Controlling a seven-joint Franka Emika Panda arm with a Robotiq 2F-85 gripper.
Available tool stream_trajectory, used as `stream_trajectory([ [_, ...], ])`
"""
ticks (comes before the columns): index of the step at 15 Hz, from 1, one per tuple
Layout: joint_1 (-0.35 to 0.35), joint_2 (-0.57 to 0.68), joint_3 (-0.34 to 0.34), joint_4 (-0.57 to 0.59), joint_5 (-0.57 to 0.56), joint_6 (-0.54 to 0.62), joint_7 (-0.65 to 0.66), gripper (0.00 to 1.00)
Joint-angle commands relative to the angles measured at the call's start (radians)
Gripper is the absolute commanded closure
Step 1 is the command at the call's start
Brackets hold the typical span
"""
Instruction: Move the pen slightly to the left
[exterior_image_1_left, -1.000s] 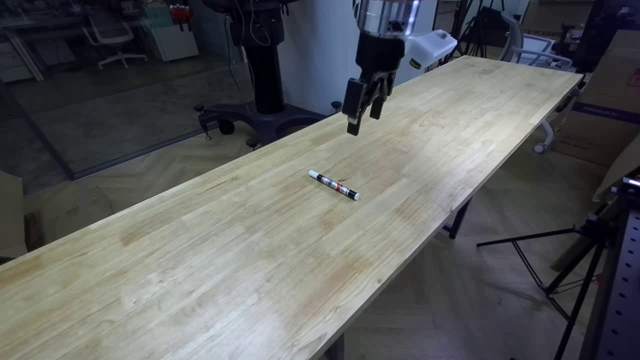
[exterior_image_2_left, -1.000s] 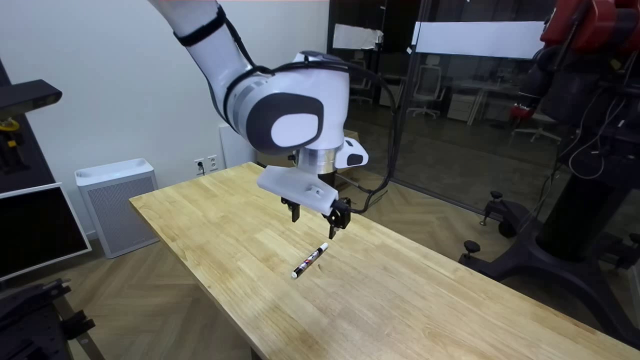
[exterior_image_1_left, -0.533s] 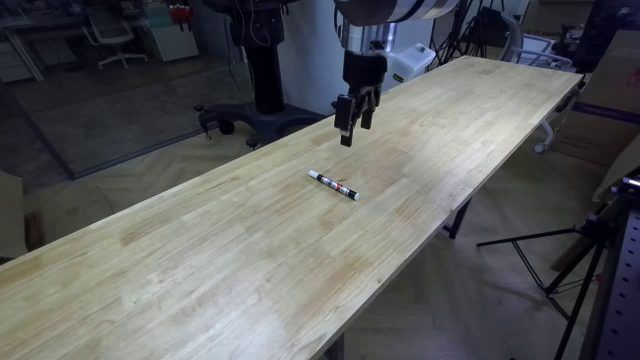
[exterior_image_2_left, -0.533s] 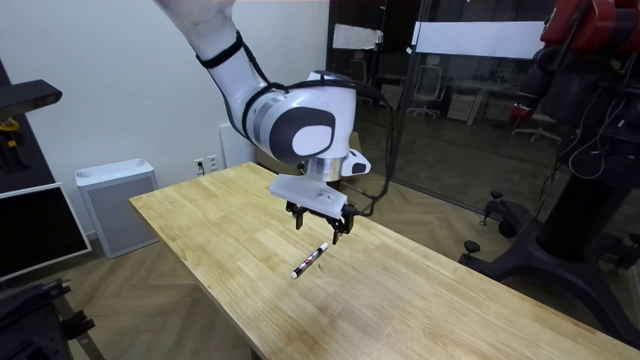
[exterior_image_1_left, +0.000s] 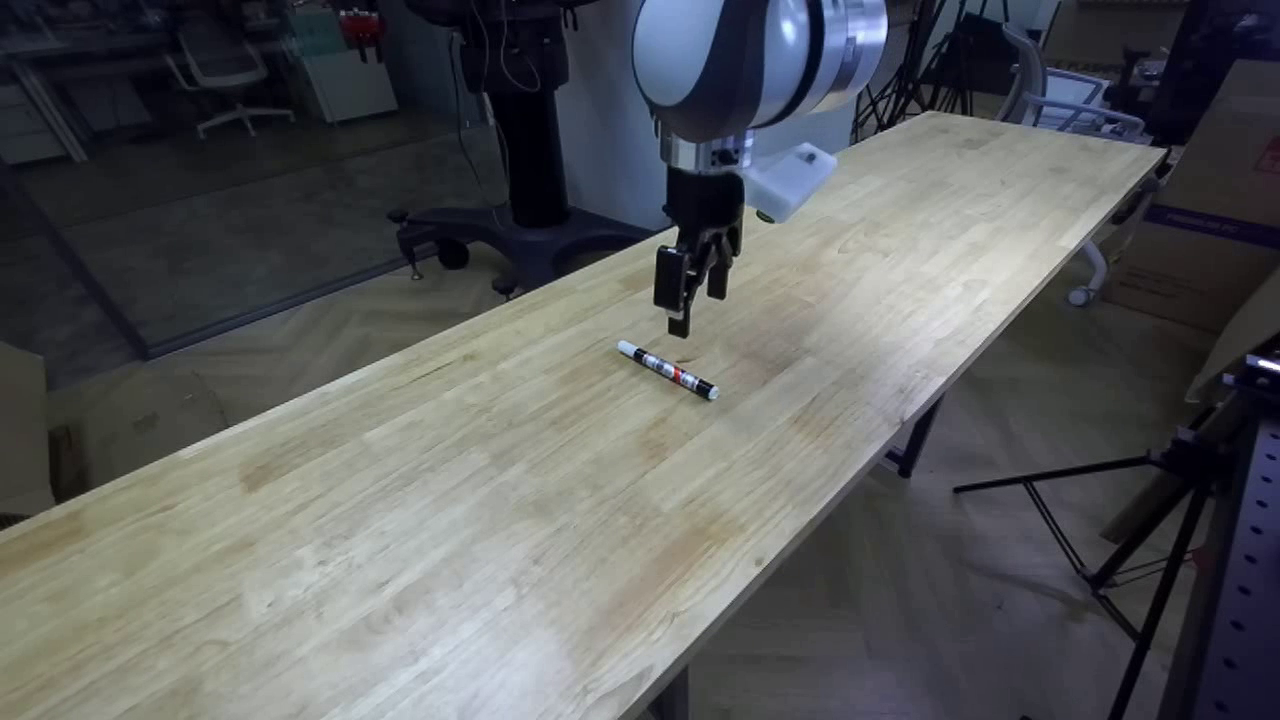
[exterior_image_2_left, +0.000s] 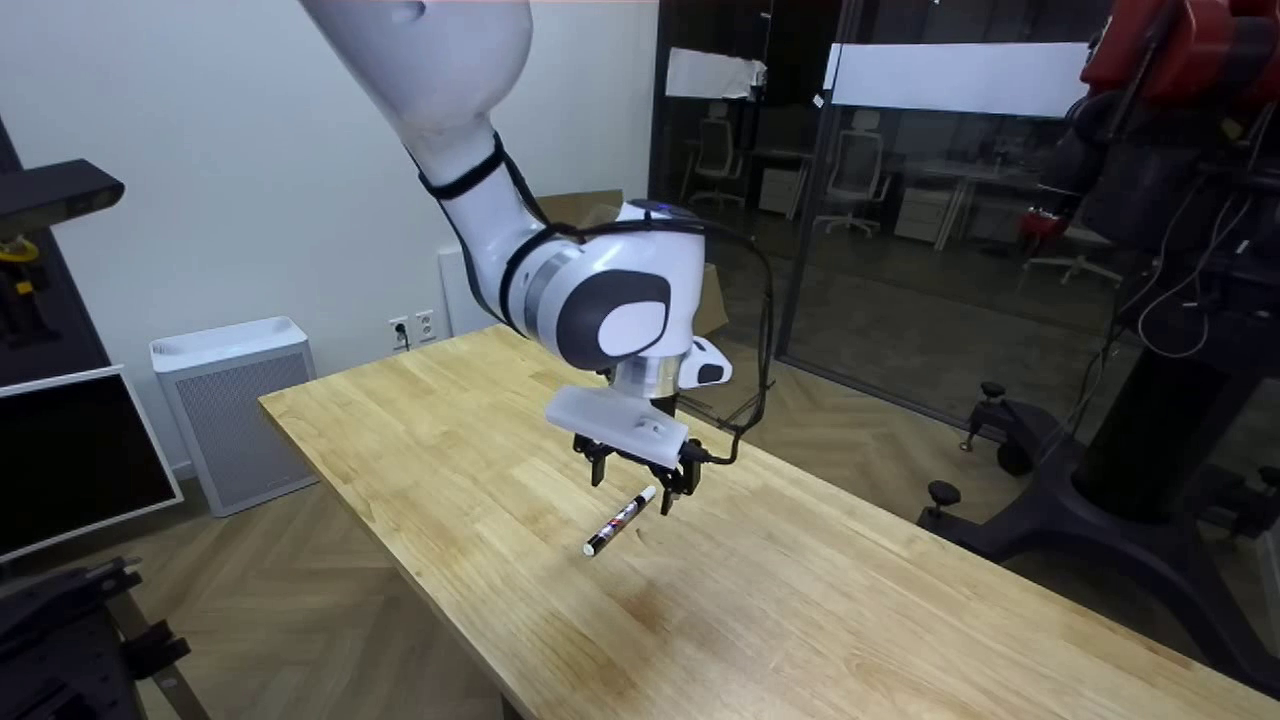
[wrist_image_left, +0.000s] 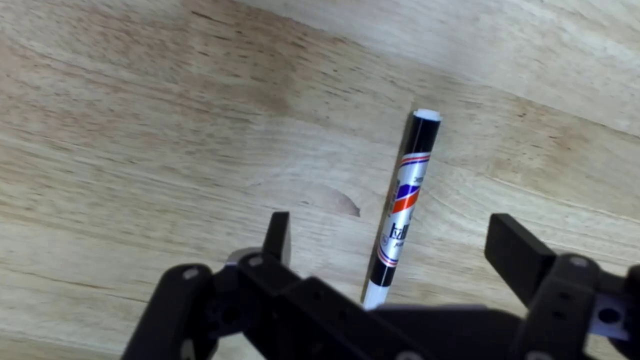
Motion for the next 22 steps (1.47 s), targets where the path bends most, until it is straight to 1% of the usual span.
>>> stream_trajectory([
  [1, 0.002, 0.093, 0.006, 0.109, -0.026, -0.017, 0.043, 0.00],
  [10, 0.014, 0.244, 0.012, 0.305, -0.061, -0.098, 0.043, 0.00],
  [11, 0.015, 0.257, 0.014, 0.326, -0.061, -0.110, 0.044, 0.19],
  [14, 0.021, 0.289, 0.018, 0.379, -0.062, -0.141, 0.041, 0.40],
  [15, 0.023, 0.297, 0.018, 0.392, -0.062, -0.149, 0.040, 0.49],
  [22, 0.035, 0.325, 0.024, 0.446, -0.063, -0.169, 0.037, 0.95],
])
